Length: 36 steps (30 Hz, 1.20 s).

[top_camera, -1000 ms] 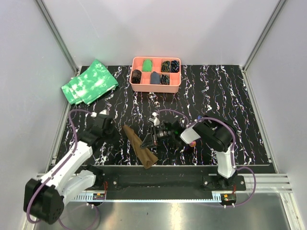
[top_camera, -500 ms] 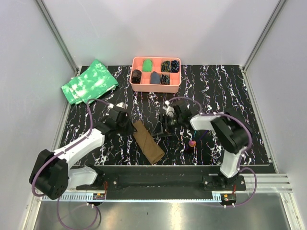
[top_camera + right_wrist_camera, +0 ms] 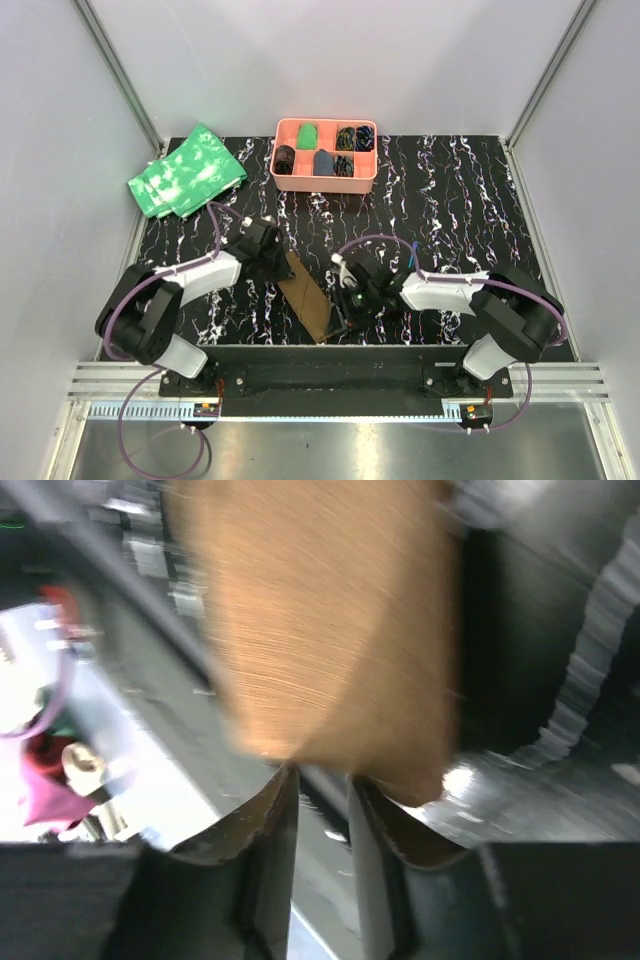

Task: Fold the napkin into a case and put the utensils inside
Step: Move the smaller rectangle-folded napkin to the center of the board, then smooth out the smaller rectangle-folded napkin at the center of the board.

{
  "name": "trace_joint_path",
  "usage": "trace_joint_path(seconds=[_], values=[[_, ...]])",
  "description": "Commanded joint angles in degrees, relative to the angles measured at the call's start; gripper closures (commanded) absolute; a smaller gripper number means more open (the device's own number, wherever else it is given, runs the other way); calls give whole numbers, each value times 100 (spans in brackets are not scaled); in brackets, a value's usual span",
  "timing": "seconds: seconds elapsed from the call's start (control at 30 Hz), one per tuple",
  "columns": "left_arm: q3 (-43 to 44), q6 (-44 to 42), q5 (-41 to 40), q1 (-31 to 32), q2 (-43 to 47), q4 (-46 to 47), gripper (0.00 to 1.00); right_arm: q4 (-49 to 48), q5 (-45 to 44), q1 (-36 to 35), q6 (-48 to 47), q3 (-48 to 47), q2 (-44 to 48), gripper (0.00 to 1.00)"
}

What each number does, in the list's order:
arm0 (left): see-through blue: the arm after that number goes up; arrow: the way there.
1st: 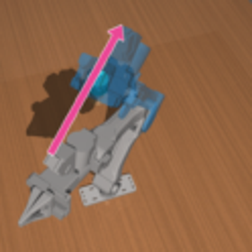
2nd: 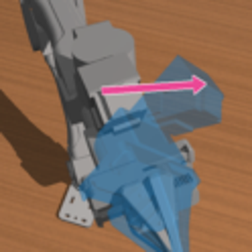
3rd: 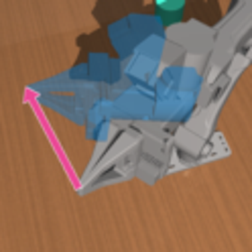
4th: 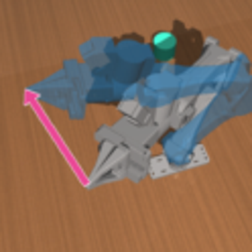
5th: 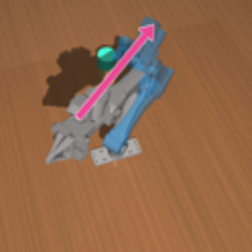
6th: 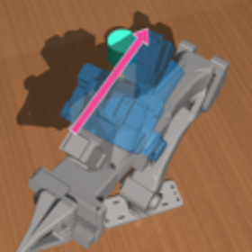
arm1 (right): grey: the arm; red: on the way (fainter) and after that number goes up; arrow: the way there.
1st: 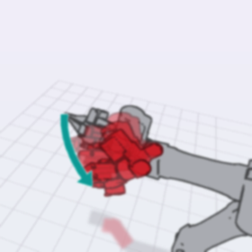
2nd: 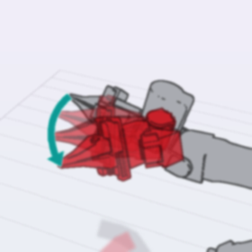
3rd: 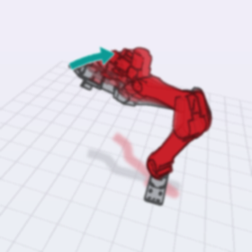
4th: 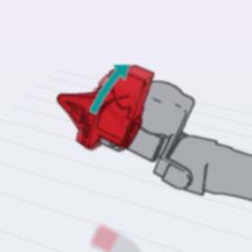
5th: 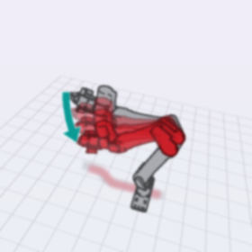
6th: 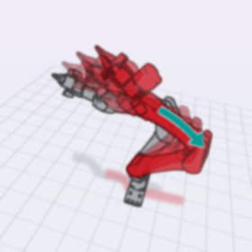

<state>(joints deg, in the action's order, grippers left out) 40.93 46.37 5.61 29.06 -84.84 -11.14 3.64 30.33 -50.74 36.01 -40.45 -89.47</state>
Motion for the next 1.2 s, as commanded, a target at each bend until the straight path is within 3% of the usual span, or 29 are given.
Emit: trace_joint_path(seconds=[0.0,0.27,0.47,0.63,0.67,0.83,0.9,1.0,1.17], values=[[188,12,-59,-120,-279,419,93,-426,-685,73,161,300,114,67],[-75,196,-323,-208,-156,621,92,-92,-1292,520,-349,-173,-711,68],[-725,627,-472,-208,590,850,85,434,-1152,1619,-955,-1166,-1318,63],[-736,505,-736,-216,1713,263,79,1813,-2012,2068,-1544,-2221,-1311,46],[-570,331,-763,-216,1864,-9,73,1938,-2239,2120,-1588,-2309,-1223,42],[-24,-110,-596,-523,2138,-697,63,2570,-2760,2226,-1317,-2205,-451,11],[-6,-198,-596,-681,2059,-723,63,2650,-2778,2322,-1105,-2047,-230,6],[-128,-225,-596,-892,1761,-671,69,2677,-2305,2323,-895,-1976,105,6],[-602,-93,-675,-1095,1689,-285,75,1334,-663,1797,-402,-1974,-87,23]])
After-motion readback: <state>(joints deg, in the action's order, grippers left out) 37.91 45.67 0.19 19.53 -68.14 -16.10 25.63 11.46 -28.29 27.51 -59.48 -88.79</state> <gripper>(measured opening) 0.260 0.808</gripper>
